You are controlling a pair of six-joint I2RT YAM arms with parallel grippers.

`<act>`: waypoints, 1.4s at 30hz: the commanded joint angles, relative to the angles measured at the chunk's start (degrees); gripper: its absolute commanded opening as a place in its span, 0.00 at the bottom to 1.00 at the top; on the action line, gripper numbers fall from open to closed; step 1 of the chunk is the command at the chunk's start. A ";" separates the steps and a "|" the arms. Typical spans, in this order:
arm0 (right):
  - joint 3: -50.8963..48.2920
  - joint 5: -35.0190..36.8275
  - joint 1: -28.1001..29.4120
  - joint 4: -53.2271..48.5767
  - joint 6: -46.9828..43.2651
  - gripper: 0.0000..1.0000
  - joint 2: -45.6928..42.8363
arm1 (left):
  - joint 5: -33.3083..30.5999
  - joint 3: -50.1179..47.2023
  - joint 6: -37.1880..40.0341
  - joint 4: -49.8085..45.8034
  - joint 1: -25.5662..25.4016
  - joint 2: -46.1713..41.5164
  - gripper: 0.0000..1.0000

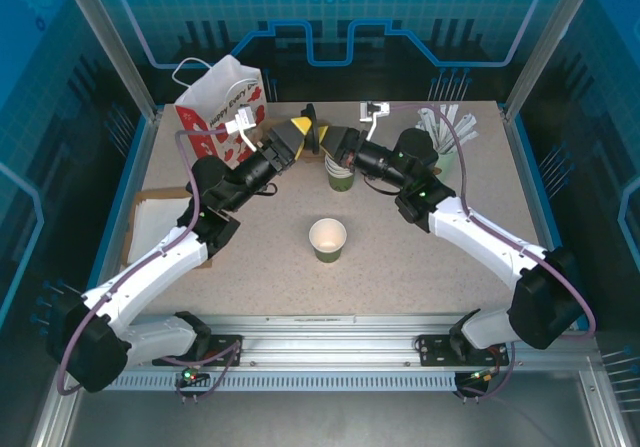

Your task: Pack the takeout coffee

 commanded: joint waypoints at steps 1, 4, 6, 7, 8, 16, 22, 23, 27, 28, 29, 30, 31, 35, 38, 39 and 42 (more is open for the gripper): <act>2.58 -1.27 1.55 2.74 0.46 0.13 0.86 | 0.48 1.41 -1.48 2.87 -0.43 0.87 0.76; 2.78 -1.26 1.51 2.47 0.39 0.13 1.12 | 0.26 1.26 -1.38 3.07 -0.43 0.92 0.73; 2.69 -1.11 1.53 2.22 0.18 0.14 1.13 | 0.03 0.97 -1.20 3.02 -0.47 0.81 0.70; 2.63 -1.03 1.47 2.02 0.08 0.15 1.05 | -0.23 0.74 -1.08 3.03 -0.48 0.69 0.69; 2.53 -0.93 1.33 1.85 -0.08 0.17 1.03 | -0.64 0.45 -0.86 2.98 -0.48 0.55 0.69; -2.41 0.77 -1.80 -4.56 -4.89 0.47 -4.65 | -4.88 -5.78 3.13 0.09 0.73 -2.59 0.66; -4.56 9.80 -4.23 -36.07 -27.80 0.63 -16.74 | -9.22 -10.09 18.11 -18.62 -1.11 -7.87 0.62; -4.66 12.16 -4.41 -40.62 -31.41 0.64 -18.48 | -10.45 -10.42 20.88 -21.95 -2.14 -8.53 0.62; -5.54 18.18 -6.91 -55.99 -43.14 0.67 -23.65 | -16.64 -10.94 32.19 -35.83 -7.49 -9.46 0.62; -5.51 18.47 -7.95 -58.46 -44.71 0.68 -23.92 | -17.97 -10.90 34.04 -38.14 -8.83 -9.08 0.62; -5.53 18.31 -9.09 -60.84 -46.07 0.69 -24.01 | -19.07 -10.72 35.76 -39.89 -10.02 -8.58 0.62; -5.41 17.28 -10.60 -63.14 -47.67 0.70 -23.74 | -20.07 -10.58 37.24 -41.31 -11.60 -8.01 0.61; -5.18 16.12 -11.77 -65.18 -49.41 0.71 -23.25 | -21.16 -10.28 38.64 -42.63 -13.22 -7.39 0.61; -5.43 15.59 -12.33 -70.16 -54.53 0.80 -20.99 | -24.87 -9.04 42.62 -46.45 -17.82 -4.30 0.61; -6.98 16.38 -12.32 -70.09 -55.13 0.82 -19.86 | -24.69 -7.33 43.57 -48.19 -18.65 -0.86 0.61; -7.38 16.56 -12.33 -69.83 -55.11 0.82 -19.52 | -25.01 -6.39 44.13 -48.80 -18.99 0.54 0.61; -7.86 16.10 -12.33 -69.11 -55.02 0.82 -18.76 | -25.28 -3.14 45.55 -51.07 -19.73 4.43 0.62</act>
